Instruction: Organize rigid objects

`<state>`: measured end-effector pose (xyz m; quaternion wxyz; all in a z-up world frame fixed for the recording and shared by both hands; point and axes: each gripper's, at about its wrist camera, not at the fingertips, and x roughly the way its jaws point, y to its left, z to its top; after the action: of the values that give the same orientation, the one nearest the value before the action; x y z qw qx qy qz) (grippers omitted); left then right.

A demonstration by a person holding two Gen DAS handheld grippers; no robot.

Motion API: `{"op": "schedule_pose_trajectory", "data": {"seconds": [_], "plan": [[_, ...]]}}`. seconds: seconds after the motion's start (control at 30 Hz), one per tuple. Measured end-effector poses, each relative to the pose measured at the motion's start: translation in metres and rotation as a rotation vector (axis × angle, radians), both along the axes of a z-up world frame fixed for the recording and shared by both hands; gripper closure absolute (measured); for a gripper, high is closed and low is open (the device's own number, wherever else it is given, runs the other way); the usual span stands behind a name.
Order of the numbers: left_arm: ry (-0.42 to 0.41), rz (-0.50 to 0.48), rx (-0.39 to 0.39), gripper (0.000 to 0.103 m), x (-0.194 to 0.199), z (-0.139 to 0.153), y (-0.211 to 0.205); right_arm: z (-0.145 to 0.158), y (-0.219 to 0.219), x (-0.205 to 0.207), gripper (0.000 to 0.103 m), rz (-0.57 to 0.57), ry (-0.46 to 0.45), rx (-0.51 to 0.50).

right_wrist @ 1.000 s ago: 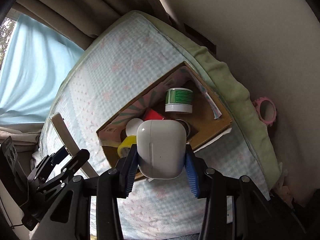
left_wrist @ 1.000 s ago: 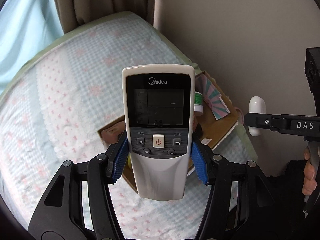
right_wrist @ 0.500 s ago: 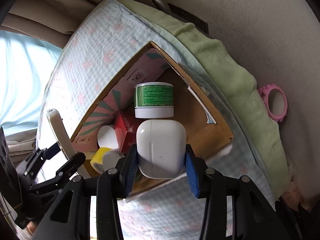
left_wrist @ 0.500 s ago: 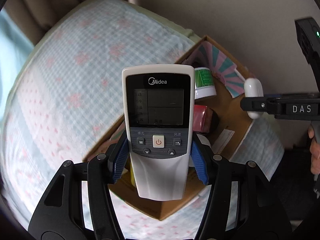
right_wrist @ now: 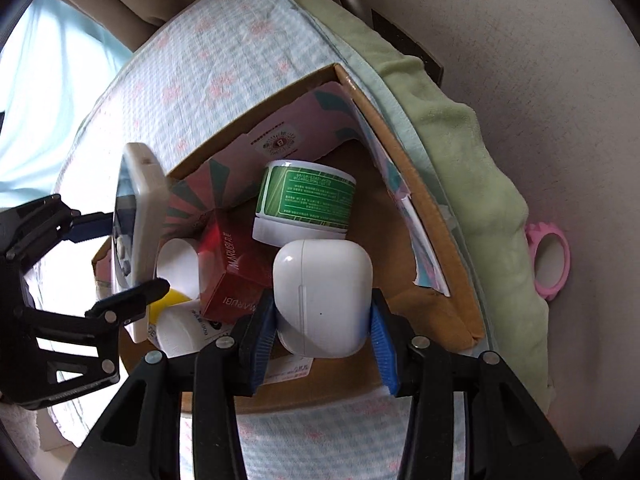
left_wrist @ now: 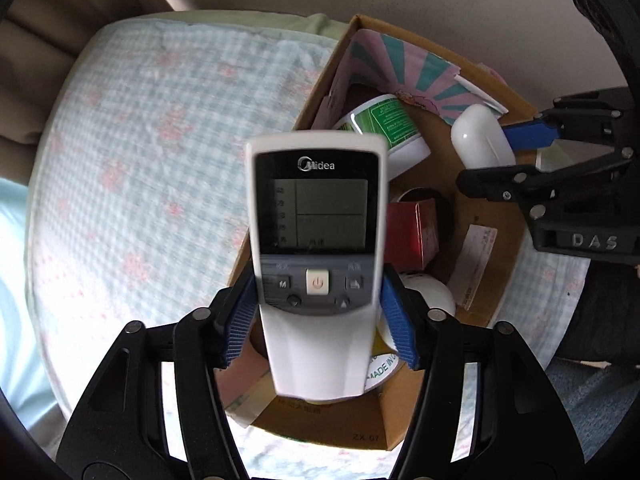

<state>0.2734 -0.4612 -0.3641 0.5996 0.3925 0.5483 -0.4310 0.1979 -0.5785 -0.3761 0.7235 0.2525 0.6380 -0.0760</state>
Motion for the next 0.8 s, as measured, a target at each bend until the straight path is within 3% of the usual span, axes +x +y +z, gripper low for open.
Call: {"op": "schedule_pose_trajectory", "data": {"seconds": [0.03,0.1,0.43,0.8], "plan": [[0.012,0.011,-0.02,0.002,0.002,0.002,0.001,0.001,0.001,0.0,0.037,0.002,-0.008,-0.006],[0.017,0.029,-0.059,0.0,0.003,0.006,0.005,0.004,0.002,-0.003,0.0,-0.001,-0.022,-0.025],[0.025,0.053,-0.069,0.0,0.004,0.002,0.016,0.01,0.004,-0.01,0.0,-0.024,-0.022,-0.022],[0.013,0.061,-0.093,0.0,-0.014,0.023,0.042,0.024,0.013,-0.013,0.0,-0.041,-0.032,-0.05]]}}
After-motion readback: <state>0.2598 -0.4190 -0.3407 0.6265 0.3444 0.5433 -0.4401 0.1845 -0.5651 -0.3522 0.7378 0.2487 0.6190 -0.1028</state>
